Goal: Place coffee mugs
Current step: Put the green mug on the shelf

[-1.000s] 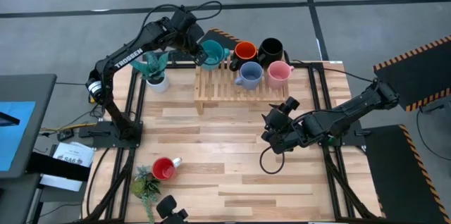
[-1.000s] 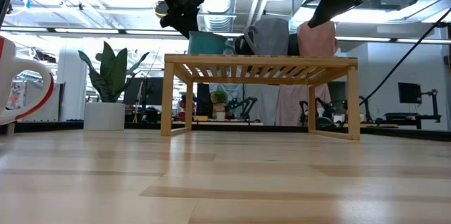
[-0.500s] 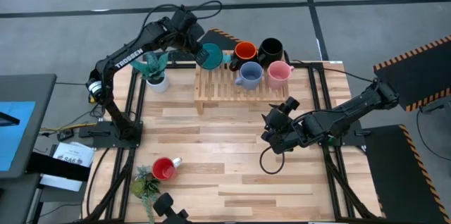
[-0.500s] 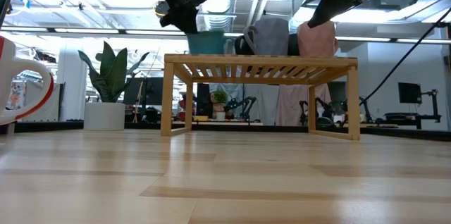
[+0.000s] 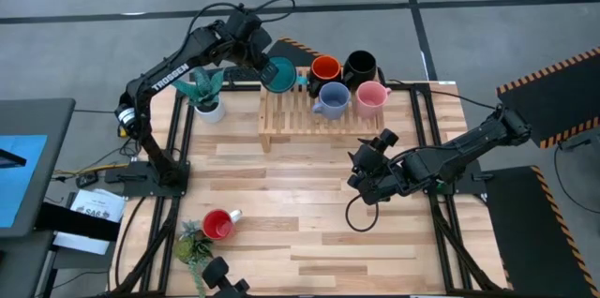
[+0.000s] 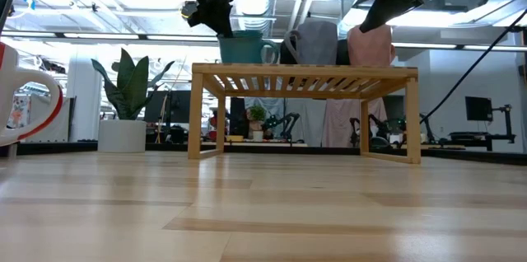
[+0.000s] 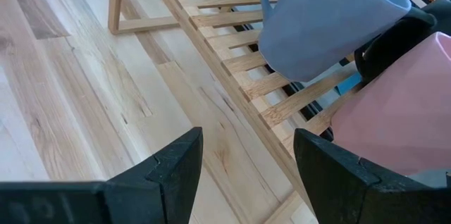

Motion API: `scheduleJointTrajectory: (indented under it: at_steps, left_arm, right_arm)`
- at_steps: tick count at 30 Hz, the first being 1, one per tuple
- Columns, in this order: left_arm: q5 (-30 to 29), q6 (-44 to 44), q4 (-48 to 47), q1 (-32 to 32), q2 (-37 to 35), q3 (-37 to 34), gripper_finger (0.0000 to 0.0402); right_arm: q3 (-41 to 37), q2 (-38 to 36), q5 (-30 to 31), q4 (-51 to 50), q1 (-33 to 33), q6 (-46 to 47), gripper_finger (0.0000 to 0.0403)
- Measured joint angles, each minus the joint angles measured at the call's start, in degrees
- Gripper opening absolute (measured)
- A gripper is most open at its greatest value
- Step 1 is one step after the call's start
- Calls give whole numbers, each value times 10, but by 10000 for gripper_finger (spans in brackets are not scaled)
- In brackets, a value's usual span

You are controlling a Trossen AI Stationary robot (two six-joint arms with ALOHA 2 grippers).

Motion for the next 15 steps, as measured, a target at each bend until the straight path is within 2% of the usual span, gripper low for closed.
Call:
scheduleJointTrajectory:
  at_steps: [15]
  left_arm:
    - [75, -16, -11, 11, 3, 1, 1]
  right_arm:
    - [0, 0, -1, 7, 0, -2, 249]
